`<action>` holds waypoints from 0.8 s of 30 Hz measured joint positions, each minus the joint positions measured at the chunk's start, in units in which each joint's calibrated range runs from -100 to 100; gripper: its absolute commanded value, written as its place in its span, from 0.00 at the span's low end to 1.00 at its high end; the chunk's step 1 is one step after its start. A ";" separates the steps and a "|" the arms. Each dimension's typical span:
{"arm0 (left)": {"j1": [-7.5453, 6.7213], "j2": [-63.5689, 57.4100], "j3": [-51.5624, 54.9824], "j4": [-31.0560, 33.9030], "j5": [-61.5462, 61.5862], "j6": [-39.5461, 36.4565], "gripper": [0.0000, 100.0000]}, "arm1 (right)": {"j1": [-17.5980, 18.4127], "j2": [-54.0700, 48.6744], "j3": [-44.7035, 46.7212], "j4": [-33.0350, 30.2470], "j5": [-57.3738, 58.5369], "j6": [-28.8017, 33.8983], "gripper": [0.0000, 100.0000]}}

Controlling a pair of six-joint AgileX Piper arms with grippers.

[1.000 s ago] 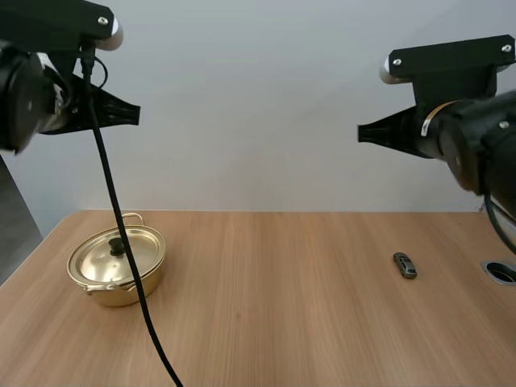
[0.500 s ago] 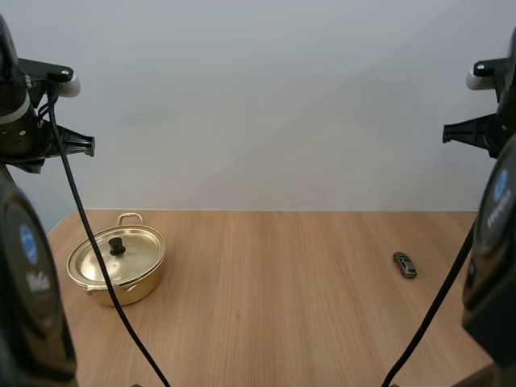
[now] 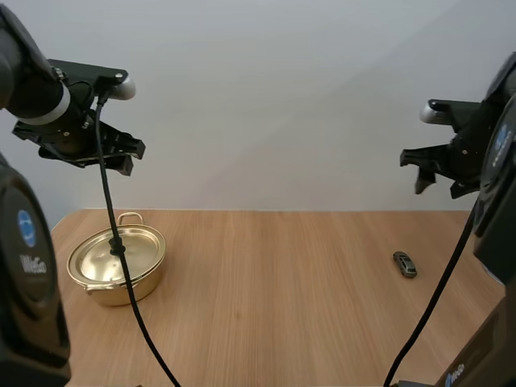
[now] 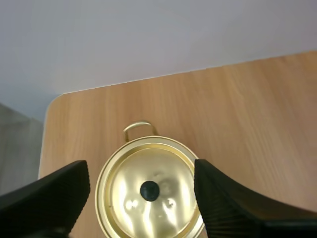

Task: Open the pot, put the car inside, and close it

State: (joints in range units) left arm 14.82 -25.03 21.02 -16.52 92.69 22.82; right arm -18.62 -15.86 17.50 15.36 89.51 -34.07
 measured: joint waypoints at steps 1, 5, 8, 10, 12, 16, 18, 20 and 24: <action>-0.24 0.00 0.00 -0.23 0.56 0.66 1.00 | 1.01 0.00 0.00 0.53 0.88 -0.35 1.00; -0.61 0.00 0.00 -1.45 0.56 0.51 1.00 | 4.45 0.00 0.00 0.78 2.12 1.05 1.00; -0.61 0.00 0.00 -1.06 0.56 -2.07 1.00 | 5.20 0.00 0.00 0.90 2.12 1.42 1.00; -0.61 0.00 0.00 -0.39 -0.20 -2.97 1.00 | 5.20 0.00 0.00 0.73 0.11 1.32 1.00; -0.61 -0.16 0.00 -0.39 -1.19 -2.97 1.00 | 5.20 0.00 0.00 0.46 -0.91 1.32 1.00; -0.61 0.17 0.00 -1.47 1.91 -3.82 1.00 | 5.20 0.00 0.00 -0.19 1.08 1.32 1.00; -0.61 1.24 0.00 -1.70 5.19 -4.82 1.00 | 5.20 0.00 0.00 -0.19 1.71 1.32 1.00; -0.61 2.93 0.00 -1.80 6.78 -5.49 1.00 | 5.20 0.00 0.00 -0.82 1.71 1.32 1.00; -0.51 7.84 0.00 0.45 7.30 -8.84 1.00 | 5.20 0.00 0.00 -1.35 2.63 1.32 1.00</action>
State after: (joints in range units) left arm 14.31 -17.19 21.02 -16.07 99.99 13.98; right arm -13.42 -15.86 17.50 14.02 92.14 -32.75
